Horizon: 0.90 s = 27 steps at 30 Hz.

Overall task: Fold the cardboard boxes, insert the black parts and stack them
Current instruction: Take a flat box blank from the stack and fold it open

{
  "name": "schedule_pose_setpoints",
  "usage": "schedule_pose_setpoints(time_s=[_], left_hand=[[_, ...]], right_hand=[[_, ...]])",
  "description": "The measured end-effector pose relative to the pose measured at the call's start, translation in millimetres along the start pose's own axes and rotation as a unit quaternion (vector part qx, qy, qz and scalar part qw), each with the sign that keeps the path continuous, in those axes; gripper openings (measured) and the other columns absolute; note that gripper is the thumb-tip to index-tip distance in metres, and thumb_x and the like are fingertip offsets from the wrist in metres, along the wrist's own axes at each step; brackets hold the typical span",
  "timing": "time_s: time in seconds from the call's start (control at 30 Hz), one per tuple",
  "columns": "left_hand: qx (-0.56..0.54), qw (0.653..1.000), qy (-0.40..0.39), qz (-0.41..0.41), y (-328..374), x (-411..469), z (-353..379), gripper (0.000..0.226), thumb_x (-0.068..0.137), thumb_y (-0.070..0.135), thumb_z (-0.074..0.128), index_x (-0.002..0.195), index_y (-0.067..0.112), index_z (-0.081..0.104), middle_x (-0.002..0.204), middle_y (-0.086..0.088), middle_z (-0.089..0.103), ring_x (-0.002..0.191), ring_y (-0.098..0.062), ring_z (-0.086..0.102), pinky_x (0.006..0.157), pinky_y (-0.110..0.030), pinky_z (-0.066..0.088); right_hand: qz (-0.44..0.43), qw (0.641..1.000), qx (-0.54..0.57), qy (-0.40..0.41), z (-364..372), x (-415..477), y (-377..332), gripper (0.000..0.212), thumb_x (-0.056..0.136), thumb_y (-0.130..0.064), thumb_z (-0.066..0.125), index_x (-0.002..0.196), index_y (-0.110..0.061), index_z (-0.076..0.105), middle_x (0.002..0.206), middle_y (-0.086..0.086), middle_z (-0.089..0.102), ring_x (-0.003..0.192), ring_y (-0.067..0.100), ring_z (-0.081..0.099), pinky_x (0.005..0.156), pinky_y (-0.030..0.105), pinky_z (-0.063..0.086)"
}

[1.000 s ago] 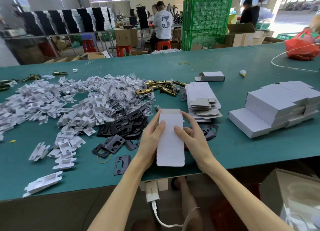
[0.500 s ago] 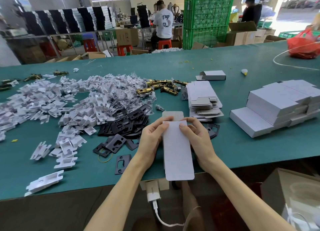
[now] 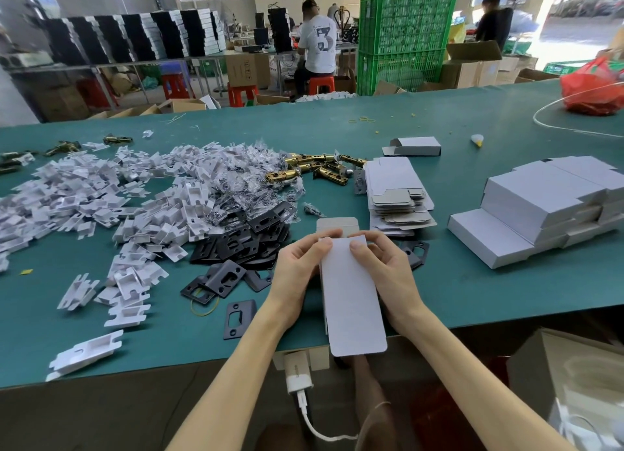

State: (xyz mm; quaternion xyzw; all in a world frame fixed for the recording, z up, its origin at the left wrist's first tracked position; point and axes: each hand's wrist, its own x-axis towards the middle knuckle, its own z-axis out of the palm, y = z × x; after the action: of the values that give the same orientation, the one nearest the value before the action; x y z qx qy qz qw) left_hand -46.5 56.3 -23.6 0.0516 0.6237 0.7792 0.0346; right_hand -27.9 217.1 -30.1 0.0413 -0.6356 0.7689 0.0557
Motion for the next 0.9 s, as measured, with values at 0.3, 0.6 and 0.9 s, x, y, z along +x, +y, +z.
schedule_pose_setpoints(time_s=[0.3,0.6,0.9], left_hand=[[-0.006,0.999,-0.036,0.001,-1.2,0.5,-1.1,0.038,0.091,0.026,0.064,0.123,0.009,0.074,0.125,-0.019,0.072,0.103,-0.027,0.065,0.098,-0.05,0.05],[-0.009,0.999,-0.032,0.008,-2.5,1.2,-2.2,0.032,0.09,0.023,0.063,0.114,0.01,0.079,0.12,-0.018,0.074,0.101,-0.029,0.065,0.098,-0.055,0.048],[0.002,0.999,-0.039,0.028,-3.9,1.1,-2.9,0.034,0.094,0.023,0.061,0.123,0.014,0.075,0.125,-0.014,0.073,0.105,-0.029,0.067,0.099,-0.053,0.05]], right_hand=[[0.001,1.0,0.001,-0.019,0.7,-0.6,-2.0,0.015,0.095,-0.031,0.07,0.106,-0.021,0.068,0.101,0.009,0.073,0.086,0.022,0.069,0.078,0.046,0.057],[0.01,1.0,-0.002,-0.024,1.3,-1.1,-2.2,0.009,0.097,-0.026,0.067,0.104,-0.021,0.07,0.101,0.011,0.074,0.084,0.021,0.07,0.071,0.038,0.059],[0.008,1.0,-0.016,-0.021,2.5,-2.3,-5.1,0.024,0.098,-0.028,0.066,0.12,-0.019,0.062,0.099,0.011,0.075,0.086,0.028,0.073,0.074,0.045,0.06]])
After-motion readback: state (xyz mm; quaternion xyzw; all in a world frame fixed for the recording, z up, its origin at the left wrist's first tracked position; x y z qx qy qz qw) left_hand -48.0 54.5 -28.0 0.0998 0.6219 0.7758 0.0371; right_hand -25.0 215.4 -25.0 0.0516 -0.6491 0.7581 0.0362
